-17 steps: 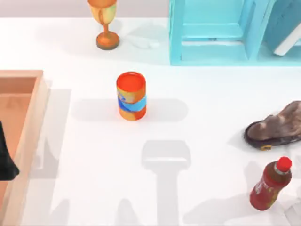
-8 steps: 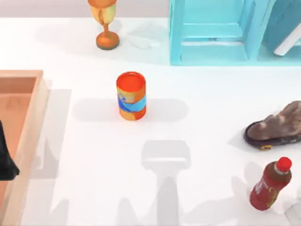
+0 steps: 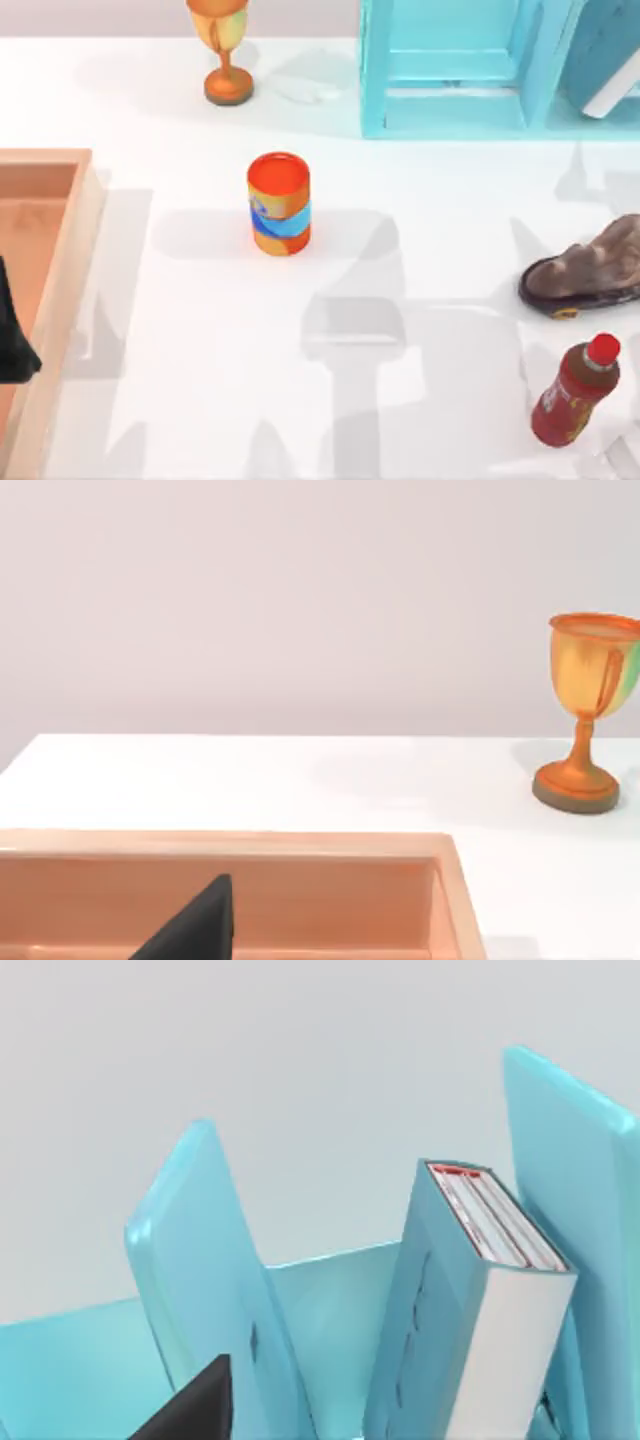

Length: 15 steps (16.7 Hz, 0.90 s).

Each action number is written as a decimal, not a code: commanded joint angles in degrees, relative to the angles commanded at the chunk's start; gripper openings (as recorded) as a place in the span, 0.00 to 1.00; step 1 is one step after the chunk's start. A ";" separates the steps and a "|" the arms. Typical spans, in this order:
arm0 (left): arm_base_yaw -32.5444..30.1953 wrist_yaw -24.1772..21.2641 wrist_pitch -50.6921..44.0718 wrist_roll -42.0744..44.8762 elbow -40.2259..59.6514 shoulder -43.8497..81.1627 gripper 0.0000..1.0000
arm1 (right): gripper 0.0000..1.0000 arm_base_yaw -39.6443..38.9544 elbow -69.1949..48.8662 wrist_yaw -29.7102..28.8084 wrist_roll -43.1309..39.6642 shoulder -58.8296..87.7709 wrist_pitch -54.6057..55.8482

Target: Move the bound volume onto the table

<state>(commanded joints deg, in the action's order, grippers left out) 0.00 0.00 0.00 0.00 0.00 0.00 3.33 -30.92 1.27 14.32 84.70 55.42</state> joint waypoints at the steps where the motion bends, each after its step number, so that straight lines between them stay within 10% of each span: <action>1: 0.00 0.00 0.00 0.00 0.00 0.00 1.00 | 1.00 0.13 -2.09 0.17 1.17 6.27 3.68; 15: 0.00 0.00 0.00 0.00 0.00 0.00 1.00 | 1.00 0.45 -13.66 1.74 9.02 42.50 25.86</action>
<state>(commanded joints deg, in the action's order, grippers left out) 0.00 0.00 0.00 0.00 0.00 0.00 3.79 -44.58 3.01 23.34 127.19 81.28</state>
